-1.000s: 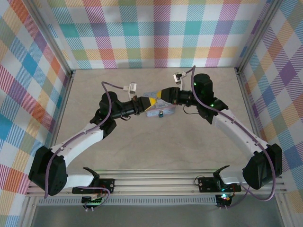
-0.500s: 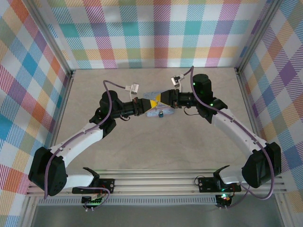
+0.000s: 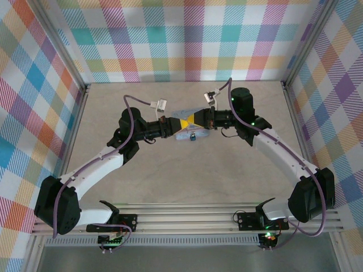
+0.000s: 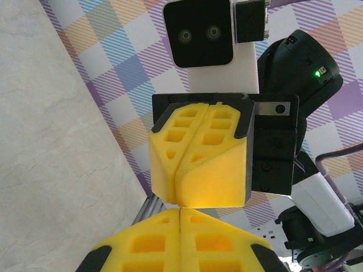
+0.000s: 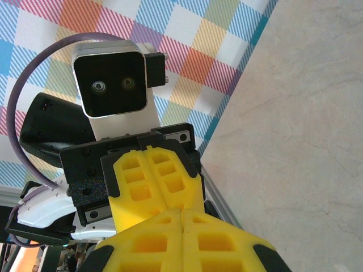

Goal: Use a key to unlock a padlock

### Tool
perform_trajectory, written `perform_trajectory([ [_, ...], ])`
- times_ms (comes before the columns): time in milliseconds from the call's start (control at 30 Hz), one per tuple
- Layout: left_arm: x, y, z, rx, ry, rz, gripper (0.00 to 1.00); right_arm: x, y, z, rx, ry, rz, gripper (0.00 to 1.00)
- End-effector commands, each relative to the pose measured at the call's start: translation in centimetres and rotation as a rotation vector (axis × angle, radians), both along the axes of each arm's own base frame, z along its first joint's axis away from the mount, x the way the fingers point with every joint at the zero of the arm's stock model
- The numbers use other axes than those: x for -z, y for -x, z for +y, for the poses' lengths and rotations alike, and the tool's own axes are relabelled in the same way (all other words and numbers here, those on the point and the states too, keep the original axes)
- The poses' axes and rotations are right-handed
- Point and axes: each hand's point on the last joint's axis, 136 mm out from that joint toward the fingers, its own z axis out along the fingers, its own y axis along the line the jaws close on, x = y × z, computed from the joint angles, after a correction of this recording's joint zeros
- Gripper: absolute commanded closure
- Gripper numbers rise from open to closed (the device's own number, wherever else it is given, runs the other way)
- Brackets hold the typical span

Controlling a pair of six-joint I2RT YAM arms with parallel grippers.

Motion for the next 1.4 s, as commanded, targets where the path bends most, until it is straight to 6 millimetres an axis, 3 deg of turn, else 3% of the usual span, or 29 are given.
perform_trajectory([
  [0,-2.1,-0.5,0.4,-0.03,0.044,-0.029,0.91,-0.4,-0.2,0.1,0.01,-0.015,-0.029,1.0],
  [100,-2.7,-0.9,0.6,-0.027,0.131,0.005,0.74,-0.6,-0.6,-0.1,0.044,-0.025,-0.041,1.0],
  [167,-3.0,-1.0,0.6,-0.027,0.178,0.023,0.71,-0.7,-0.8,-0.1,0.055,-0.032,-0.042,1.0],
  [567,-1.2,-0.9,0.6,-0.039,0.139,0.063,0.78,-1.0,-1.4,-0.3,0.099,-0.041,-0.05,1.0],
  [667,-1.2,-0.8,0.6,-0.038,0.138,0.062,0.82,-1.1,-1.5,-0.4,0.107,-0.042,-0.052,1.0],
  [1367,-1.0,-0.5,0.1,-0.006,0.12,0.07,0.87,-0.7,-1.6,-0.6,0.133,-0.041,-0.051,1.0],
])
